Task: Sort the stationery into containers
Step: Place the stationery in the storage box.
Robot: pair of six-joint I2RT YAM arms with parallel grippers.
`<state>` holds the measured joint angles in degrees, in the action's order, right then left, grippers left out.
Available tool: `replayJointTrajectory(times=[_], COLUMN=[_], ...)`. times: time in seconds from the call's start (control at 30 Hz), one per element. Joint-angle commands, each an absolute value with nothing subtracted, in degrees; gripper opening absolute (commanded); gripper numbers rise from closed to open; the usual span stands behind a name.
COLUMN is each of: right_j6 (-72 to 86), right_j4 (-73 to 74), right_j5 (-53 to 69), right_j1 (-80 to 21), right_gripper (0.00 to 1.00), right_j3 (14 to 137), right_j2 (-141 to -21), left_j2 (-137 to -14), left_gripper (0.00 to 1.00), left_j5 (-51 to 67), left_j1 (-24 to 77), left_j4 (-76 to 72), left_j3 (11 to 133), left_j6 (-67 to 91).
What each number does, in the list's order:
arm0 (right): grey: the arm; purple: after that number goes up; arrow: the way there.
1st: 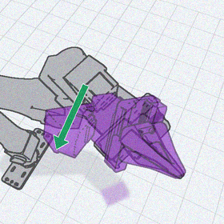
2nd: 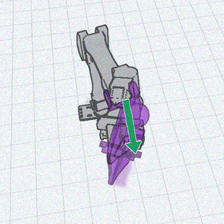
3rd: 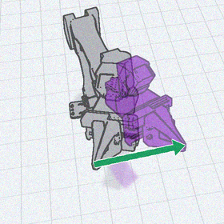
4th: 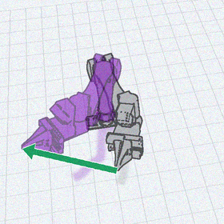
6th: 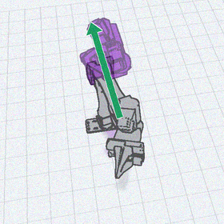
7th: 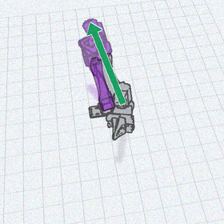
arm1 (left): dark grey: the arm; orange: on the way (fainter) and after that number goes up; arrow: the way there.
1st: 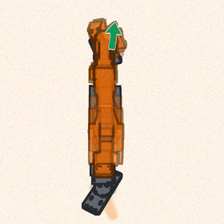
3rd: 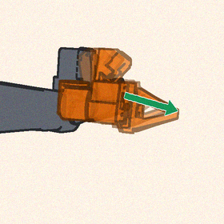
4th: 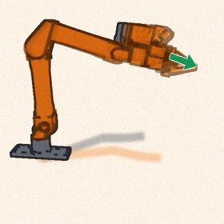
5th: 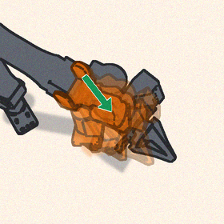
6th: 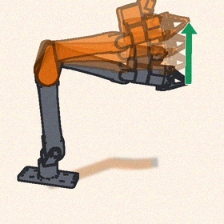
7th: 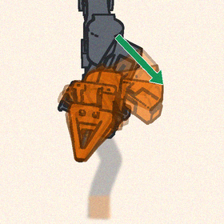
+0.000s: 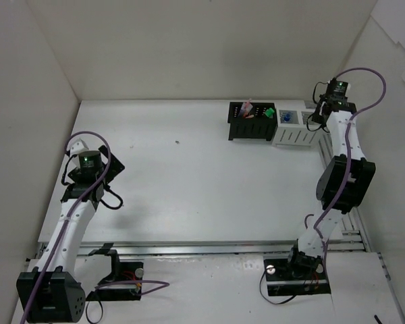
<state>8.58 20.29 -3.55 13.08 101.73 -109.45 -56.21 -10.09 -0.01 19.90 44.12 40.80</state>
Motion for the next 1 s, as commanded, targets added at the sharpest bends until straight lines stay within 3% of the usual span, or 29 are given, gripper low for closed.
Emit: replayJointTrajectory(times=[0.0,0.2,0.37,0.4,0.67,0.7,0.83,0.97], right_j6=[6.15,5.45,6.06,6.15,7.47,7.56,9.22,11.16], right_j4=[22.68,22.76,22.85,22.85,23.03,23.03,23.03,22.85], right_j5=[-2.20,-0.97,-0.97,-1.14,1.39,2.45,3.78,0.20], right_j1=[13.01,13.18,13.27,13.18,13.18,13.18,13.18,11.52], right_gripper=[0.01,0.03,0.21,0.34,0.80,0.98,0.98,0.98], right_j3=[106.51,110.47,111.18,111.36,110.40,109.96,104.69,91.46], right_j2=[-110.82,-115.57,-116.81,-116.72,-111.73,-110.67,-103.38,-90.92], left_j2=[-56.51,-56.69,-56.25,-56.16,-54.67,-54.32,-50.54,-46.24], left_gripper=[1.00,1.00,0.99,1.00,0.99,0.99,1.00,0.99], left_j5=[-9.14,-7.56,-7.12,-7.21,-5.80,-5.54,-5.01,-6.06], left_j1=[-1.32,-2.46,-2.46,-2.46,-2.46,-2.46,-2.46,-2.46], left_j4=[18.72,18.02,17.84,17.84,18.02,18.02,18.89,20.65], left_j3=[46.05,45.35,44.83,44.82,45.09,44.83,43.86,42.63], left_j6=[38.94,38.94,38.59,38.50,37.71,37.44,37.00,38.93])
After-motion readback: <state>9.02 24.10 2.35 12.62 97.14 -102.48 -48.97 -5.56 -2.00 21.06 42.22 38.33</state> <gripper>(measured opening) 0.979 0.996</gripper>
